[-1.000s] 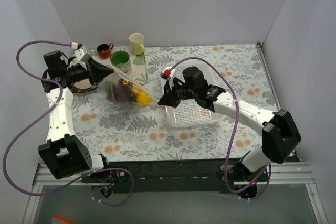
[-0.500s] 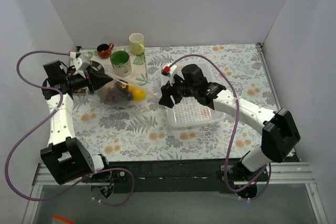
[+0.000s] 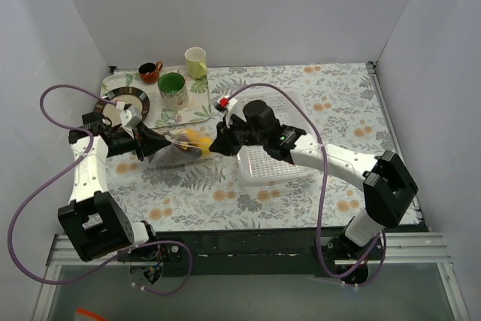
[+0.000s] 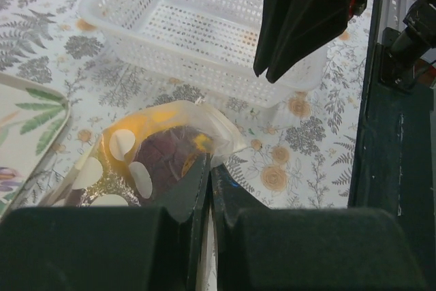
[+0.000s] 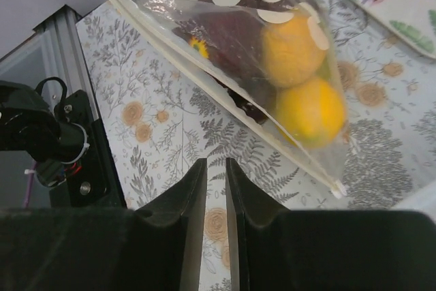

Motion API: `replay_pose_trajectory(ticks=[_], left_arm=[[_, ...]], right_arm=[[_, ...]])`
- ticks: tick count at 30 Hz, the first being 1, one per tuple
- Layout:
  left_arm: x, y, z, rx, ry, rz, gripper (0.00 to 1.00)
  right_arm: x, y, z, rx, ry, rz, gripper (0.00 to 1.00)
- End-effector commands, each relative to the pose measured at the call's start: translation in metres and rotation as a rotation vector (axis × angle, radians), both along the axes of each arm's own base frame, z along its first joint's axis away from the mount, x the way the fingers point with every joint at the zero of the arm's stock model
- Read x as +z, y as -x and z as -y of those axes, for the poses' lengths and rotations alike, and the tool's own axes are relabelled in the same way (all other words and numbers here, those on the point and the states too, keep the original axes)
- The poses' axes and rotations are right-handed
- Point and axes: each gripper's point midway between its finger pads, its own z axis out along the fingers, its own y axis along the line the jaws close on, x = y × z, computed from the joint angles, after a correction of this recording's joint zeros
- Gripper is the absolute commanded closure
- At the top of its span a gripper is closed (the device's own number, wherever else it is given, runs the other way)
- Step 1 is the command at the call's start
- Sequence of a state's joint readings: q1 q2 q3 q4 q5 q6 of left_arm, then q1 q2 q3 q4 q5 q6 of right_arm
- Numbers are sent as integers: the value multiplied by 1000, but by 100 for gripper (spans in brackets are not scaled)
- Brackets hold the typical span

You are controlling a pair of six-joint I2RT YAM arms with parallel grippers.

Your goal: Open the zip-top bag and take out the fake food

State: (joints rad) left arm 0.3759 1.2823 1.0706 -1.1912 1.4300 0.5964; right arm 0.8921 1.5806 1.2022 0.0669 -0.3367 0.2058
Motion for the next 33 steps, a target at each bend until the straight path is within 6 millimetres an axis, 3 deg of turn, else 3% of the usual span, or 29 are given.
replay_pose_trajectory(ticks=[1,13,14,16,18,19,21,22,25,27,28,33], left_arm=[[-12,27,9,-30,-25,-12,100],[2,29,11,-30,-31,35,97],[3,30,12,-31,-33,39,94],[4,31,12,-31,-33,40,69],[9,31,12,-27,-28,31,60],[15,28,11,-26,-30,37,43],[25,14,6,-6,-21,15,37],[39,6,1,24,-5,-38,35],[44,-26,-23,108,-48,-38,37],[26,-34,-34,145,-95,-67,38],[18,-37,-37,151,-124,-61,39],[-54,-31,-60,239,-286,-170,44]], right_arm=[[-8,9,-21,14,-33,-28,76],[-2,3,-40,27,-67,-39,79],[-3,3,-41,29,-65,-43,79],[-9,3,-45,35,-57,-59,78],[-16,4,-47,46,-50,-77,79],[-23,5,-47,47,-39,-92,79],[-29,6,-47,49,-30,-104,80],[-33,7,-46,49,-23,-109,79],[-45,11,-36,39,8,-116,80],[-58,14,-24,17,45,-118,80],[-52,16,-19,13,41,-103,81],[-56,32,13,-3,85,-54,81]])
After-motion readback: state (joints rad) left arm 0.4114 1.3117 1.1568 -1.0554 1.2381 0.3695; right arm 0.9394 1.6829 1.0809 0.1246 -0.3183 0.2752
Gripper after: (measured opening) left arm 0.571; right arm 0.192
